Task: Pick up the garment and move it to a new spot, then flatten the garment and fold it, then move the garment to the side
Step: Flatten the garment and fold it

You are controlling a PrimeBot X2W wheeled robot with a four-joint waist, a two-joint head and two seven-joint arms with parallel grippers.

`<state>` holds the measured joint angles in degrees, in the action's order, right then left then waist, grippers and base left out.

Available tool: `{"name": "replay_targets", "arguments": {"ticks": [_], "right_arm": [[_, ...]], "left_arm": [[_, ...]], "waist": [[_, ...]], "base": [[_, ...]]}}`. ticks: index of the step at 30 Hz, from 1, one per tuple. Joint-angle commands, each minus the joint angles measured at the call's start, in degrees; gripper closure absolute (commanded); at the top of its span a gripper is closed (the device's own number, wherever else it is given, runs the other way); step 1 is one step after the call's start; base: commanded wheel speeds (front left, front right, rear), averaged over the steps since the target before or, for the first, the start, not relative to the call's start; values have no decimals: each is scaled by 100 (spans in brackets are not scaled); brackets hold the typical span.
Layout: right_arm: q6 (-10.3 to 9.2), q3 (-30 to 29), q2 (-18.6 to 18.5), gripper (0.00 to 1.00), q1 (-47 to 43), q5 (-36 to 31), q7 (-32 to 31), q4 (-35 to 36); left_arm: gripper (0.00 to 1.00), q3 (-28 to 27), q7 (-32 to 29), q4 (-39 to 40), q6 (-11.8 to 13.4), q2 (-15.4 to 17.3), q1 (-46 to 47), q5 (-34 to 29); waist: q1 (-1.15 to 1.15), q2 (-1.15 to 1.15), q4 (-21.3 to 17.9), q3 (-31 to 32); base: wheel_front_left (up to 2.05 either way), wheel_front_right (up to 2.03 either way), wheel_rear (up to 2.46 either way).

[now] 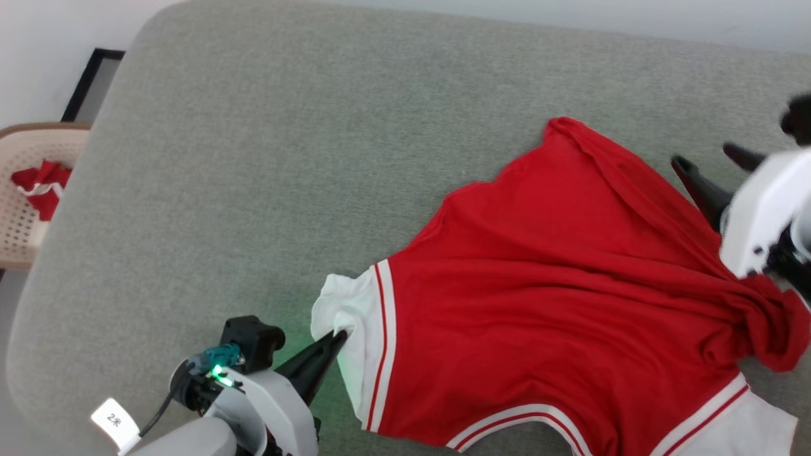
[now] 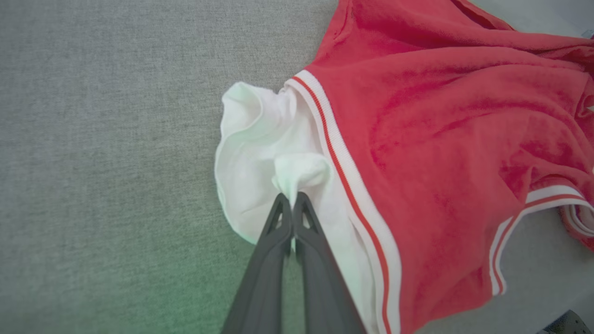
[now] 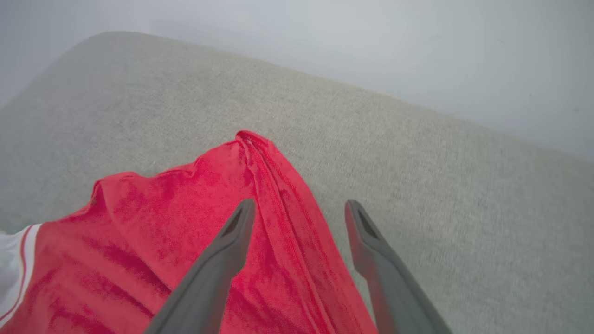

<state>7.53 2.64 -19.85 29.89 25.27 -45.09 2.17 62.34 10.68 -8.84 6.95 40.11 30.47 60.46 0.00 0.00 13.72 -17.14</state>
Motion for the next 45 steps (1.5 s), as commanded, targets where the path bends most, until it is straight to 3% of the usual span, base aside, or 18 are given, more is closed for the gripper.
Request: {"name": "replay_targets", "arguments": {"ticks": [1, 11, 17, 21, 22, 23, 29, 34, 45], "right_arm": [[-9, 240, -103, 0, 283, 67, 162, -274], [-9, 2285, -484, 0, 2293, 471, 763, -2857], [-9, 3326, -567, 0, 3105, 756, 595, -4181], [-9, 3838, -521, 0, 3379, 1092, 156, -4876], [-9, 3939, -504, 54, 3399, 1184, 21, -5033], [-9, 4067, -498, 100, 3398, 1212, -122, -5159], [-11, 4442, -616, 100, 3685, 1492, -96, -5456], [-10, 4545, -698, 100, 3955, 1731, 295, -5309], [-10, 4477, -1063, 100, 4202, 2198, 1268, -4762]], "left_arm": [[100, 5, 29, -30, -42, -42, 46, -43], [100, 108, 19, -275, -283, -403, 295, -138], [100, 177, 22, -554, -513, -687, 478, -176], [100, 205, 53, -759, -634, -833, 551, -168], [100, 208, 53, -809, -658, -862, 572, -174], [100, 211, 67, -851, -688, -891, 580, -171], [100, 174, 108, -1124, -799, -958, 620, -104], [100, 30, -14, -1203, -778, -784, 781, 29], [100, -543, -1059, -589, -494, 317, 1997, 176]], "waist": [[0, 0, 105, -43], [0, 0, 533, -301], [0, 0, 840, -431], [0, 0, 972, -476], [0, 0, 991, -487], [0, 0, 1011, -492], [0, 0, 1020, -461], [0, 0, 832, -265], [0, 0, 179, 363]], "base": [[0, 0, 0], [0, 0, 0], [0, 0, 0], [0, 0, 0], [0, 0, 0], [0, 0, 0], [0, 0, 0], [0, 0, 0], [0, 0, 0]]}}
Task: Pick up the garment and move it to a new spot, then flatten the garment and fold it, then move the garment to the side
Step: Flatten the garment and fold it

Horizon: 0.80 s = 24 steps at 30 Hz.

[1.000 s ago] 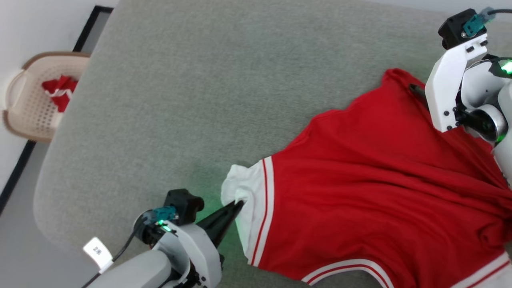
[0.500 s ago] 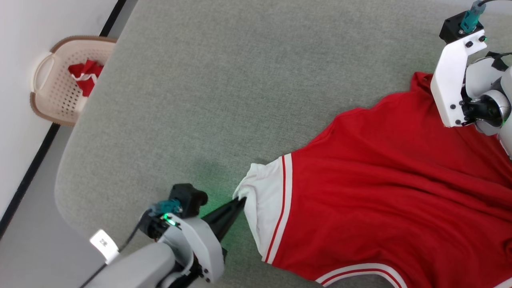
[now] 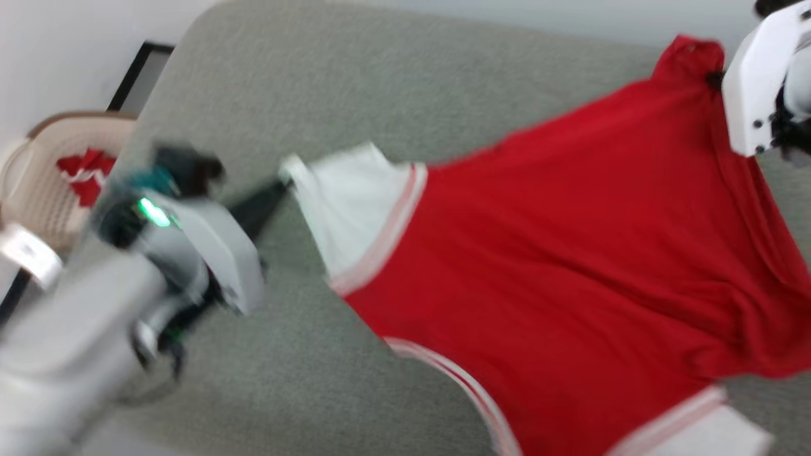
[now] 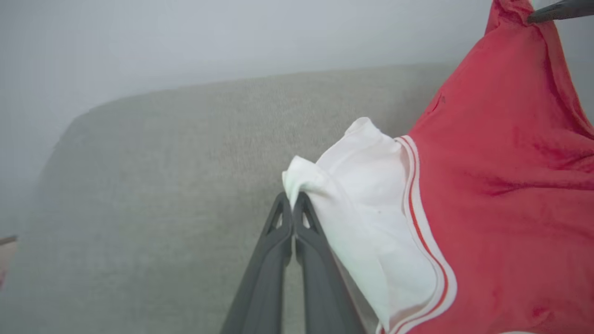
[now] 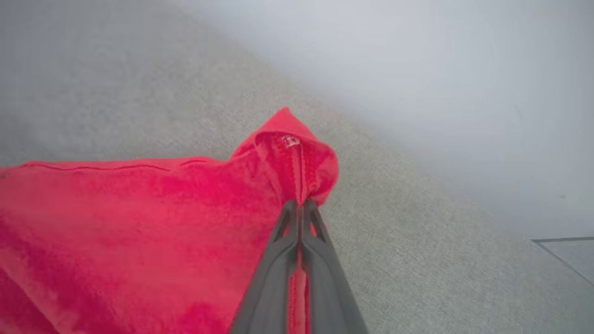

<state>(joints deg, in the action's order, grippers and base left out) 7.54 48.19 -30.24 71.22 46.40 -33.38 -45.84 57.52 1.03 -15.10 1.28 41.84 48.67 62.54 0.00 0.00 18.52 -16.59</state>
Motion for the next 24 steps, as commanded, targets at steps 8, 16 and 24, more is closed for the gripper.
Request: {"name": "replay_targets", "arguments": {"ticks": [8, 16, 24], "right_arm": [[-11, -489, -74, 100, 194, 183, 724, 370], [-11, -1032, -25, 100, 257, 140, 1037, 718], [-11, -1530, 70, 100, 208, -85, 972, 950]], "left_arm": [[100, -506, -1053, 128, 329, 581, 1519, -27], [100, -628, -1506, -430, 88, 391, 2727, -248], [100, -615, -1464, -1152, -242, 143, 3599, -596]], "waist": [[0, 0, -775, 717], [0, 0, -1137, 1021], [0, 0, -1326, 1185]], "base": [[0, 0, 0], [0, 0, 0], [0, 0, 0]]}}
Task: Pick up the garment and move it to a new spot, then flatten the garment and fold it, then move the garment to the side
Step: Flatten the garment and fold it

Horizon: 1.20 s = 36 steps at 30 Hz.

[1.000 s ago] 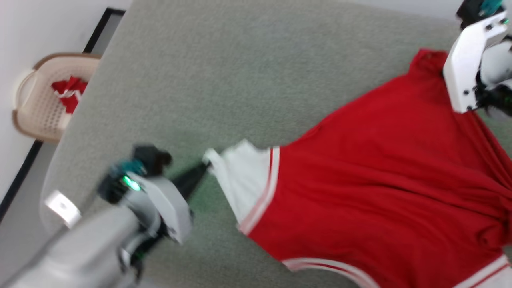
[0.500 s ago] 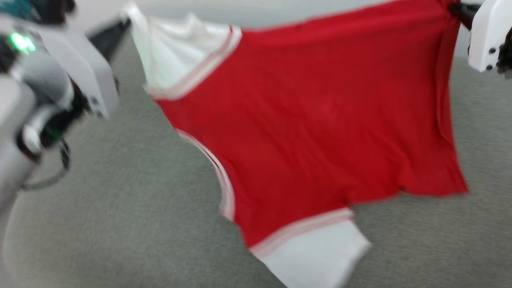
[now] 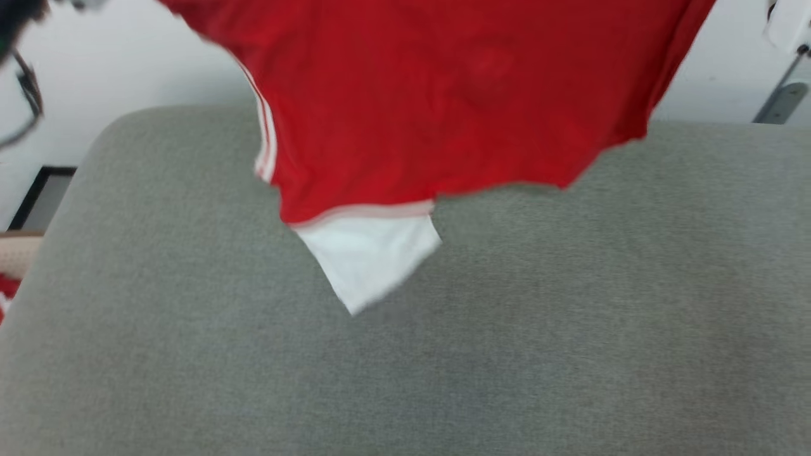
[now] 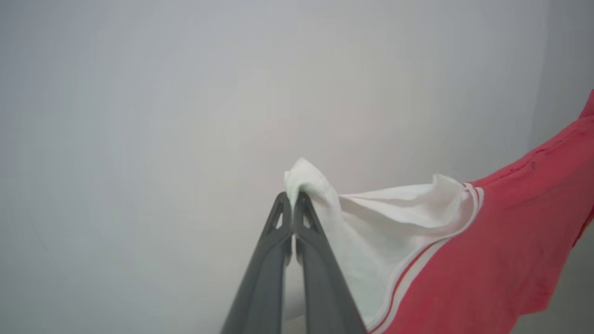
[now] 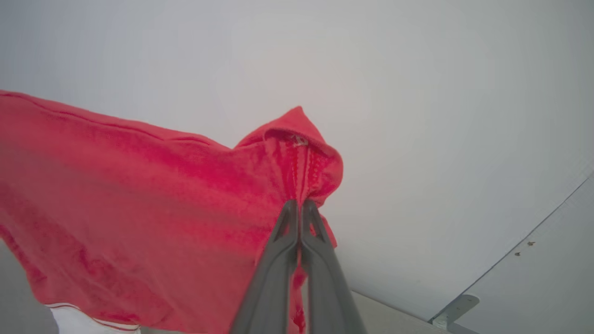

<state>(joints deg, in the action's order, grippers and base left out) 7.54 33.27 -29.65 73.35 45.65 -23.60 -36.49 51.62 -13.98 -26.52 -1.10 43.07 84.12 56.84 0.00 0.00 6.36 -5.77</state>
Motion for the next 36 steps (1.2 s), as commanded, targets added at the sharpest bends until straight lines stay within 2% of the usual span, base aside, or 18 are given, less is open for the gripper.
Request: {"name": "replay_targets", "arguments": {"ticks": [1, 13, 22, 29, 36], "right_arm": [[-11, -124, 19, 100, -36, -48, -15, 44], [-11, -996, 277, 100, -399, -620, -395, 502], [-11, -1701, 760, 100, -71, -1423, -277, 526], [-11, -2065, 1254, 100, 550, -2435, 736, 232], [-11, -2245, 1453, 100, 1124, -3469, 1985, -208]], "left_arm": [[100, -11, 72, -118, -49, -16, 164, -108], [100, 77, 486, -1234, -449, -439, 926, -380], [100, 239, 977, -1736, -586, -643, 1436, -648], [100, 323, 1807, -2188, -627, -863, 2178, -964], [100, 235, 2791, -2408, -633, -1129, 2935, -1124]], "waist": [[0, 0, -126, 111], [0, 0, -241, -47], [0, 0, -355, -910], [0, 0, -469, -1846], [0, 0, -370, -2622]], "base": [[0, 0, 0], [0, 0, 0], [0, 0, 0], [0, 0, 0], [0, 0, 0]]}}
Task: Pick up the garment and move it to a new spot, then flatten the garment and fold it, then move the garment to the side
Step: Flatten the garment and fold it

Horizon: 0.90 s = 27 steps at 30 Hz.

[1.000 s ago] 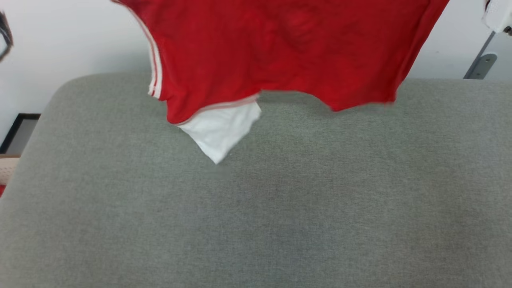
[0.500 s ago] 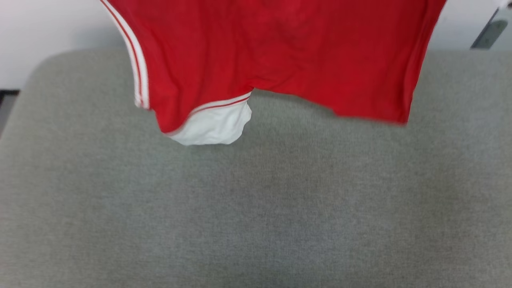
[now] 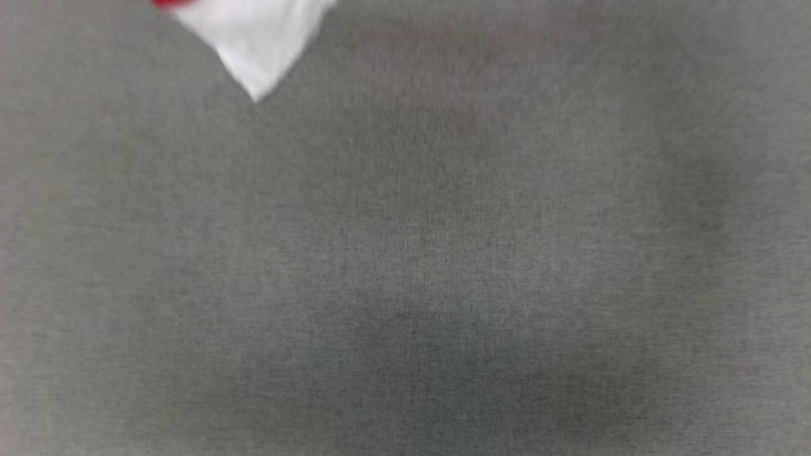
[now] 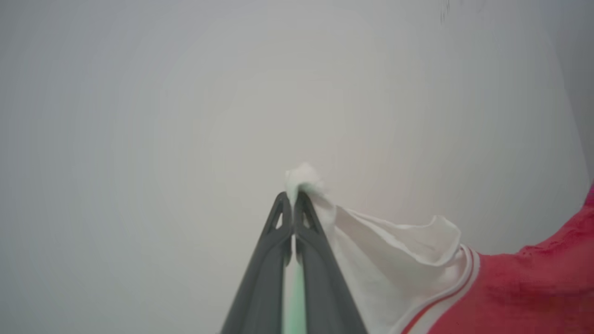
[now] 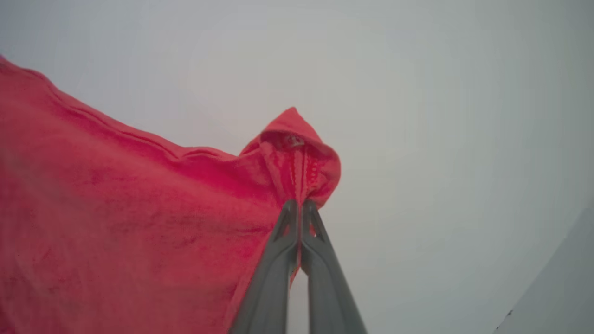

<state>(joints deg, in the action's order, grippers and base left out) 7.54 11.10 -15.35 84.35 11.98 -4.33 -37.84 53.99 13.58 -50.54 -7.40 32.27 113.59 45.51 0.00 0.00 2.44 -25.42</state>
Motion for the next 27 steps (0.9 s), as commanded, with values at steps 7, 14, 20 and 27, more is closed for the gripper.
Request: {"name": "replay_targets", "arguments": {"ticks": [7, 14, 20, 27], "right_arm": [[-11, 86, 68, 100, 16, -428, 389, -894], [-11, 569, 148, 100, -323, 24, 417, -1505], [-11, 1220, -37, 100, -832, 724, 292, -1502], [-11, 1979, -603, 100, -2020, 1860, -4, -762]], "left_arm": [[100, 227, 154, 264, -4, -54, -389, 271], [100, 1080, -27, 791, -4, 184, -1286, 837], [100, 1763, -862, 1565, 1, 654, -2147, 1583], [100, 1920, -1529, 2583, 1, 1307, -3505, 1965]], "waist": [[0, 0, 231, -943], [0, 0, 316, -709], [0, 0, 298, -282], [0, 0, 253, 392]], "base": [[0, 0, 0], [0, 0, 0], [0, 0, 0], [0, 0, 0]]}}
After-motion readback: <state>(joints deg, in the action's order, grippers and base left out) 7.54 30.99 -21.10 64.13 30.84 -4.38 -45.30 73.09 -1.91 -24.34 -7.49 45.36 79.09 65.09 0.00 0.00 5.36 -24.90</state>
